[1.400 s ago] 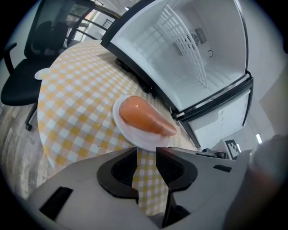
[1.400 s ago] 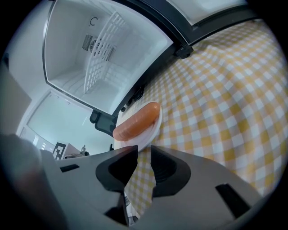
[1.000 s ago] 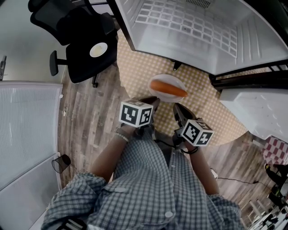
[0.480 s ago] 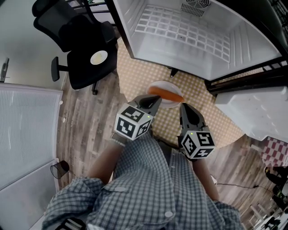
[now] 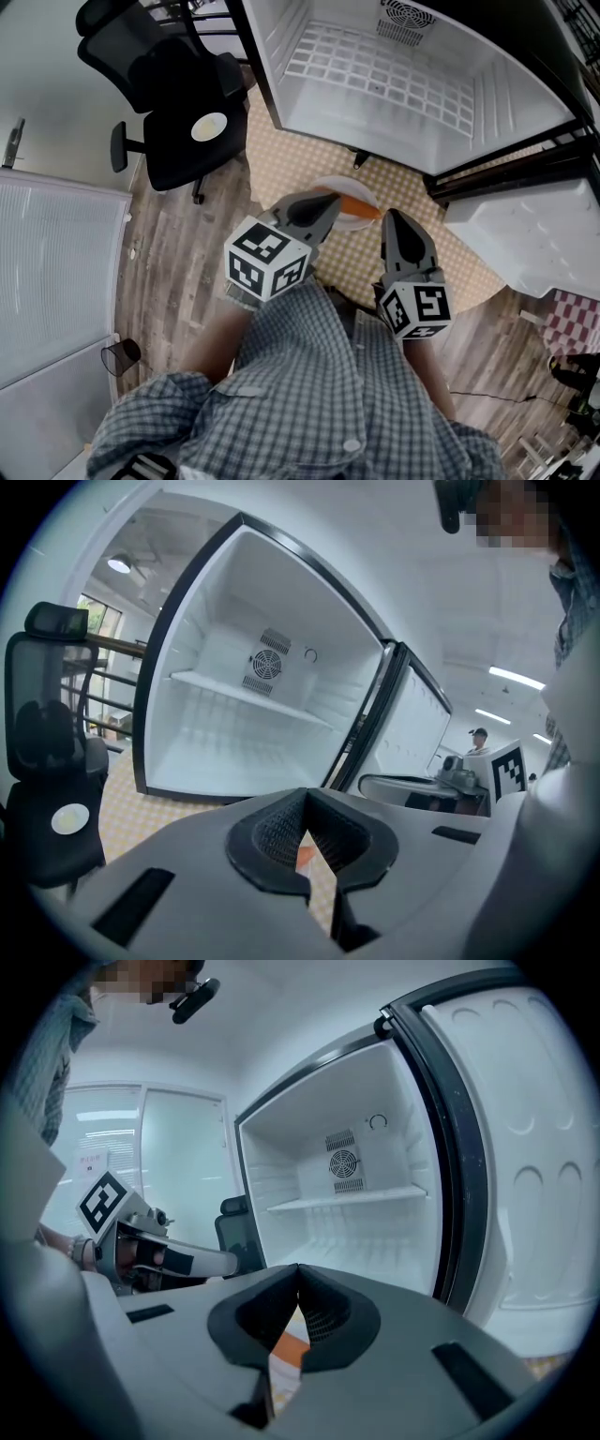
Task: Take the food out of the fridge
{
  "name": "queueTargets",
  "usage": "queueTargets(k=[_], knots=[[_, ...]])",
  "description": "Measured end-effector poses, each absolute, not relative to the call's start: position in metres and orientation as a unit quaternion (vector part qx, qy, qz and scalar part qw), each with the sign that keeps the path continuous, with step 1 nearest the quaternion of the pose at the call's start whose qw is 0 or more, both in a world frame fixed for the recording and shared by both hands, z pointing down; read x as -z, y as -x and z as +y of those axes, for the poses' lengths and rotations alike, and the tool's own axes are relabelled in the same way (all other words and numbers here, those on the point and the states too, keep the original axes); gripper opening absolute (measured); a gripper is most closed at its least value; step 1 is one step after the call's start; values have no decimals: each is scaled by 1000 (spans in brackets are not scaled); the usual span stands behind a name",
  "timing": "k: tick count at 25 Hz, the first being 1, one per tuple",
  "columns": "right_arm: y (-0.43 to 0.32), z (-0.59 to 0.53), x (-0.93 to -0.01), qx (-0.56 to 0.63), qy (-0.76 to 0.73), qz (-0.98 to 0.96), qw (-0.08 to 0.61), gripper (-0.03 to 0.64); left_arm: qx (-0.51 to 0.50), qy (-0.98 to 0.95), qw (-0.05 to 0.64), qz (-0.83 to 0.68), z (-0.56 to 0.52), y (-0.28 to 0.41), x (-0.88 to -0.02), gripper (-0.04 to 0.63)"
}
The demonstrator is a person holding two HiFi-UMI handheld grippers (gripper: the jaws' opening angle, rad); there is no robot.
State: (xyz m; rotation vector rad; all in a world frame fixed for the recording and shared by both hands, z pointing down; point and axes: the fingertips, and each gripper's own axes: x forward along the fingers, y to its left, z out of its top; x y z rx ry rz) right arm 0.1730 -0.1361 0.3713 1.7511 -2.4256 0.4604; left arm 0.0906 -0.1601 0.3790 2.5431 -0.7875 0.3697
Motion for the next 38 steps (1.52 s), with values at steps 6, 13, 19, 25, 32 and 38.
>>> queueTargets(k=[6, 13, 19, 25, 32, 38], knots=[[-176, -139, -353, -134, -577, -804, 43, 9, -138, -930, 204, -274, -149, -96, -371, 6], [-174, -140, -345, -122, -576, -807, 37, 9, -123, -934, 198, -270, -143, -97, -362, 6], [-172, -140, -344, -122, -574, -809, 37, 9, -124, -935, 192, -270, -141, -98, -361, 6], [-173, -138, -347, -129, -576, -807, 39, 9, -122, -934, 197, -270, -141, -98, -362, 6], [-172, -138, -349, -134, -574, -807, 41, 9, -122, -935, 200, -268, -141, -99, -364, 6], [-173, -140, -352, -139, -573, -806, 41, 9, -121, -934, 201, -268, -143, -99, -364, 6]])
